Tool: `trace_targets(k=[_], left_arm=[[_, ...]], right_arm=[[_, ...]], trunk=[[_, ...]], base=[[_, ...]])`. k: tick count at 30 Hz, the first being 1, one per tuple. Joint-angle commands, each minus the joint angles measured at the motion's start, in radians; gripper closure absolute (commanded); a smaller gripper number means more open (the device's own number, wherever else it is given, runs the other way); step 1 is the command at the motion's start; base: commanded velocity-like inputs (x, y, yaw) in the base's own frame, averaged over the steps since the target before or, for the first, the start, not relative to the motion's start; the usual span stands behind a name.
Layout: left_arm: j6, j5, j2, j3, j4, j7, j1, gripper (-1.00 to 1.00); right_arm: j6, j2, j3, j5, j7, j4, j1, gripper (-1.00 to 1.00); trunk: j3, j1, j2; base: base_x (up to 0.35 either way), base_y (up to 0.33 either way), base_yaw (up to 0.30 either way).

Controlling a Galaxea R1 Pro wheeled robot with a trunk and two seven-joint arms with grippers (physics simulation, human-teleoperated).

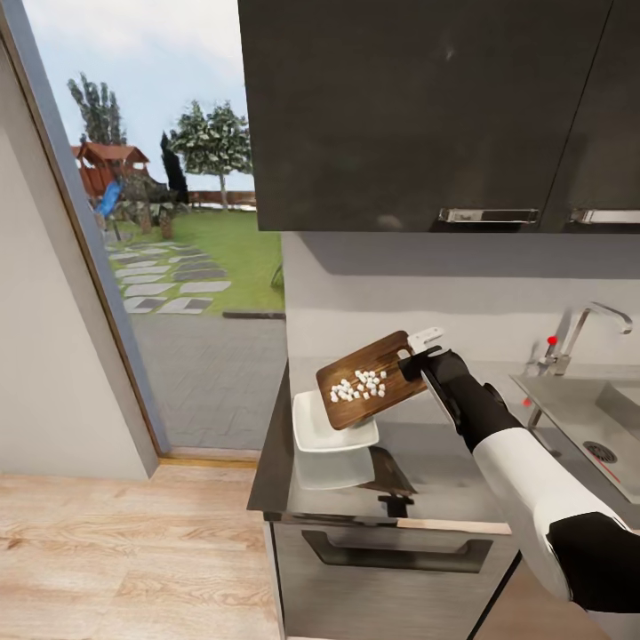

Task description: In the kitchen, take the Vidalia onion out of the sink, dice it on the chopping board with the paring knife, put the diced onion into the bowl on the countertop, then place both the paring knife and the chopping board into the sink.

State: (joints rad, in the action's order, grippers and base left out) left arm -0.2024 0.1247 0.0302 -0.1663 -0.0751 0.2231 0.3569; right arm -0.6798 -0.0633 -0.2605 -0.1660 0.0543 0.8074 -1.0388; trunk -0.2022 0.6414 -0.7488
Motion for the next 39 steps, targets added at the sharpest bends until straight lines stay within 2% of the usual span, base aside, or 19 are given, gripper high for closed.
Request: trace_targets(k=[1, 9, 14, 15, 34, 39], left_arm=[[-0.008, 0.01, 0.001, -0.009, -0.005, 0.001, 0.002, -1.0], [-0.008, 0.01, 0.001, -0.009, -0.005, 0.001, 0.002, -1.0], [-0.008, 0.01, 0.001, -0.009, -0.005, -0.001, 0.002, -1.0], [-0.008, 0.01, 0.001, -0.009, -0.005, -0.001, 0.002, -1.0], [-0.005, 0.01, 0.001, -0.009, -0.005, -0.001, 0.002, -1.0], [-0.003, 0.01, 0.001, -0.009, -0.005, -0.001, 0.002, -1.0]], right_arm=[[-0.006, -0.001, -0.003, -0.01, 0.005, 0.002, -0.001, 1.0], [-0.007, -0.001, -0.003, -0.016, -0.001, 0.002, -0.001, 1.0], [-0.027, 0.008, -0.003, -0.082, -0.001, 0.017, -0.001, 1.0], [-0.03, 0.009, -0.003, -0.085, -0.001, 0.019, -0.001, 1.0], [-0.059, 0.013, -0.003, -0.095, -0.001, 0.024, -0.001, 1.0], [-0.06, 0.015, -0.003, -0.142, -0.001, 0.024, -0.001, 1.0]], trunk=[[-0.002, 0.0, -0.001], [-0.002, 0.0, -0.001], [-0.002, 0.0, -0.001], [-0.002, 0.0, -0.001], [-0.002, 0.0, -0.001], [-0.002, 0.0, -0.001]], base=[[0.012, 0.006, 0.0], [0.003, 0.001, 0.0], [0.0, 0.0, 0.0], [0.0, 0.0, 0.0], [0.0, 0.0, 0.0], [0.0, 0.0, 0.0]])
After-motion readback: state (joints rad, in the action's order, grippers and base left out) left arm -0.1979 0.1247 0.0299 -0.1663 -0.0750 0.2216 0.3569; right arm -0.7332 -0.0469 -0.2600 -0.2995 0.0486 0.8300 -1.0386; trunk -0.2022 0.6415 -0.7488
